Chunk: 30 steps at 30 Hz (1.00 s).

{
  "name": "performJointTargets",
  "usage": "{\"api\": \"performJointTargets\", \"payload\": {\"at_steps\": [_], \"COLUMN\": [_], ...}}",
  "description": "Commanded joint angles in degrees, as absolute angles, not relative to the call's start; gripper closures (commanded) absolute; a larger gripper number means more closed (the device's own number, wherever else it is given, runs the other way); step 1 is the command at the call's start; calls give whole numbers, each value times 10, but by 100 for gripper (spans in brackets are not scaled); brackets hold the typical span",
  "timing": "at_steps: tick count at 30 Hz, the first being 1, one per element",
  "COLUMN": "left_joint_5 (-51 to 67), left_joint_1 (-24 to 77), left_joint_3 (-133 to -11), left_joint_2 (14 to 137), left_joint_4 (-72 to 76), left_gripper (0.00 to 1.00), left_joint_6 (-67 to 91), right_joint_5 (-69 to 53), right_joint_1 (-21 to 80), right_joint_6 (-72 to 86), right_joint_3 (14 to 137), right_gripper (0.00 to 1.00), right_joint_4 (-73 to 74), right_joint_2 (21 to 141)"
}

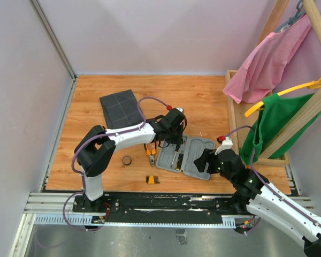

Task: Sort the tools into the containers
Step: Place the screwdriver in the storage box.

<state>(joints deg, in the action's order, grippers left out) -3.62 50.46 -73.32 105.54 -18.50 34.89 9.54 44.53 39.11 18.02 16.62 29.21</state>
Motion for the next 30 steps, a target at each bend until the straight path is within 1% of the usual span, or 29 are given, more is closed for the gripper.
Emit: {"api": "performJointTargets", "payload": {"at_steps": [1, 9, 13, 14, 15, 16, 20, 26, 30], "left_joint_5": [-54, -66, -72, -74, -76, -77, -82, -94, -94], "left_joint_1": [510, 510, 510, 510, 510, 510, 510, 510, 510], "left_joint_3": [-757, -768, -775, -776, -775, -775, -776, -767, -767], "left_joint_2": [1067, 1091, 1106, 1108, 1111, 1113, 1123, 1121, 1123], "left_joint_4": [-182, -186, -190, -189, -189, -189, -190, -188, -185], "left_gripper": [99, 99, 96, 94, 88, 86, 80, 75, 67], "left_joint_6": [359, 378, 386, 388, 389, 390, 391, 394, 394], "right_joint_5": [112, 118, 123, 124, 124, 124, 128, 123, 124], "right_joint_1": [451, 451, 451, 450, 450, 451, 450, 451, 451], "right_joint_6": [401, 402, 395, 391, 387, 383, 382, 402, 408], "right_joint_3": [171, 155, 152, 156, 160, 164, 175, 169, 166], "right_gripper": [30, 30, 29, 29, 29, 29, 29, 29, 29], "right_joint_4": [173, 171, 159, 160, 161, 163, 169, 170, 178], "right_joint_2": [288, 278, 282, 286, 290, 293, 301, 288, 279]}}
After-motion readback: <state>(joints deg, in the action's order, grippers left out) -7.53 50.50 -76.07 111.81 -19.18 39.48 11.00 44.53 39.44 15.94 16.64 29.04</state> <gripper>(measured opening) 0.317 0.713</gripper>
